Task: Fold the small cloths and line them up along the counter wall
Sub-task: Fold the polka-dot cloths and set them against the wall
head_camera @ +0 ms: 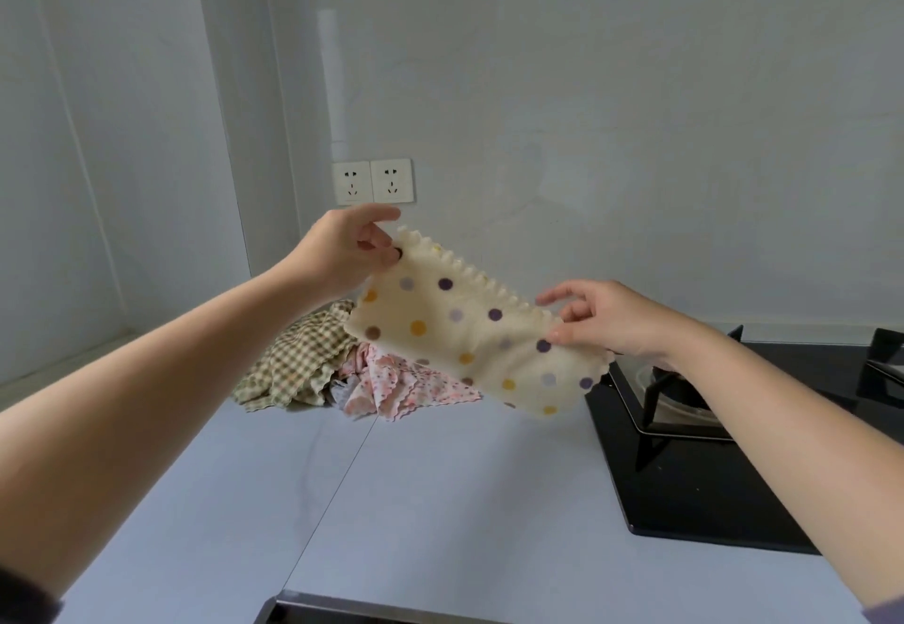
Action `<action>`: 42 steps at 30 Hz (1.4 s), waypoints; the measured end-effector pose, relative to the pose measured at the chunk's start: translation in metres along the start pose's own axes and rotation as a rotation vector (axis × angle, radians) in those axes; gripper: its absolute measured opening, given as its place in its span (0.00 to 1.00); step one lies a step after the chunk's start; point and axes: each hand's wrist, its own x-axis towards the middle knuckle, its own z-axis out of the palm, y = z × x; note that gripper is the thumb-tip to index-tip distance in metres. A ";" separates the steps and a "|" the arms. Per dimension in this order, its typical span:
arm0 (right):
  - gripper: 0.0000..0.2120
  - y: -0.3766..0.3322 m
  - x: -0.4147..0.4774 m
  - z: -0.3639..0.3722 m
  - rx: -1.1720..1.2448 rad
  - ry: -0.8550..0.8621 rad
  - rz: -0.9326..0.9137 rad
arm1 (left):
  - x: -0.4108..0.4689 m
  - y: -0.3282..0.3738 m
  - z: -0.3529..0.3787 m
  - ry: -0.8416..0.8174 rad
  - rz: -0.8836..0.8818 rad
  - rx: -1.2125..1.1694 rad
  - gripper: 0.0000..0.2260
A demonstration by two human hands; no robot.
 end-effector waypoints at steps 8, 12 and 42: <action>0.05 0.011 -0.007 0.002 0.298 -0.165 0.127 | -0.017 -0.017 0.032 -0.065 -0.404 -0.217 0.11; 0.04 0.026 -0.005 0.011 0.091 -0.197 0.220 | -0.034 -0.043 0.067 -0.095 -0.352 0.165 0.07; 0.28 0.064 -0.011 0.167 -0.743 -0.291 0.173 | -0.106 -0.108 0.148 -0.454 0.046 0.609 0.25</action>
